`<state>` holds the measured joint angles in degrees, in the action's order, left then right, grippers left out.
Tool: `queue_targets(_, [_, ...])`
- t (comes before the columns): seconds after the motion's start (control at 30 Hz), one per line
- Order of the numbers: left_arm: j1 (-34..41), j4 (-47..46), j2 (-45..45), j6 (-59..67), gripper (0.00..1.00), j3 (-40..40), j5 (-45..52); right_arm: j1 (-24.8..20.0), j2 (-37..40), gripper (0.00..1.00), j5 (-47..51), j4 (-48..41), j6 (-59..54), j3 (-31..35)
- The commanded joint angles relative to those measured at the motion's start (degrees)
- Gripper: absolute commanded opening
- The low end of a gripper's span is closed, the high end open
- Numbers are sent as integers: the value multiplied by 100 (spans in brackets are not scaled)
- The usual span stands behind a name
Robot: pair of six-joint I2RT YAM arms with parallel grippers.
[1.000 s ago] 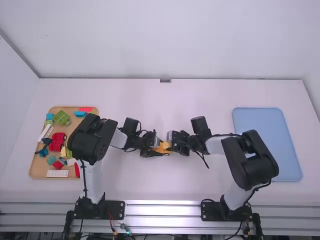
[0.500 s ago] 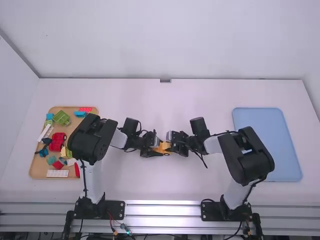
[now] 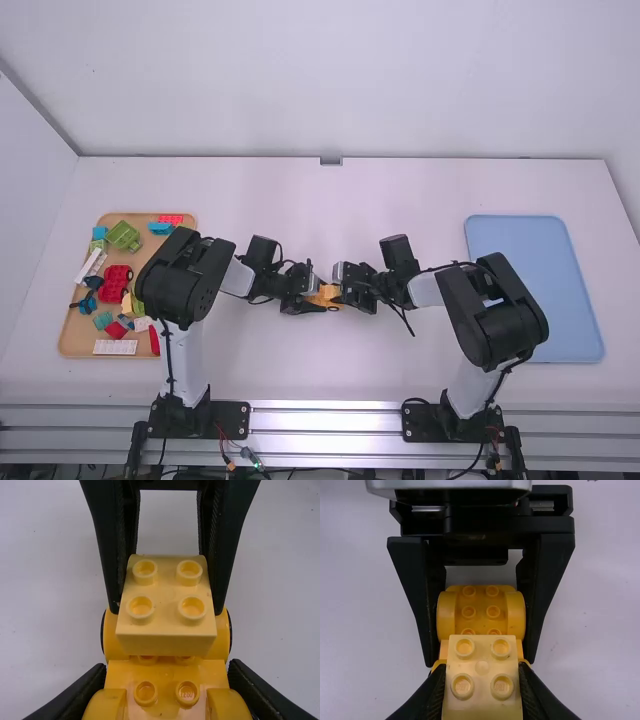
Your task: Assemble lego blocks to make yellow taxi
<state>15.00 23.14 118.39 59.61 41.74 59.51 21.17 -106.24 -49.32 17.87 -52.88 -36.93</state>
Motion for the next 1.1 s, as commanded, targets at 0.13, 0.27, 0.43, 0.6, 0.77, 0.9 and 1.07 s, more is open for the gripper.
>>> queue_targets(0.13, [39,-13,44,-22,52,74,149,22,-116,43,-33,-17,-4,-63])
queue_targets(0.27, [50,-15,44,-24,52,74,146,22,-114,47,-33,-4,-4,-61])
queue_targets(0.43, [61,-15,44,-24,52,76,149,22,-114,44,-33,-2,-2,-63])
queue_targets(0.6, [70,-13,44,-24,51,79,146,22,-114,24,-33,13,-4,-63])
queue_targets(0.77, [74,-13,44,-22,50,74,146,22,-114,20,-31,15,-52,-63])
queue_targets(0.9, [74,-13,44,-22,50,74,146,22,-114,57,-37,0,-133,-63])
queue_targets(1.07, [74,-13,44,-22,50,79,140,-22,-31,76,-658,262,-114,-63])
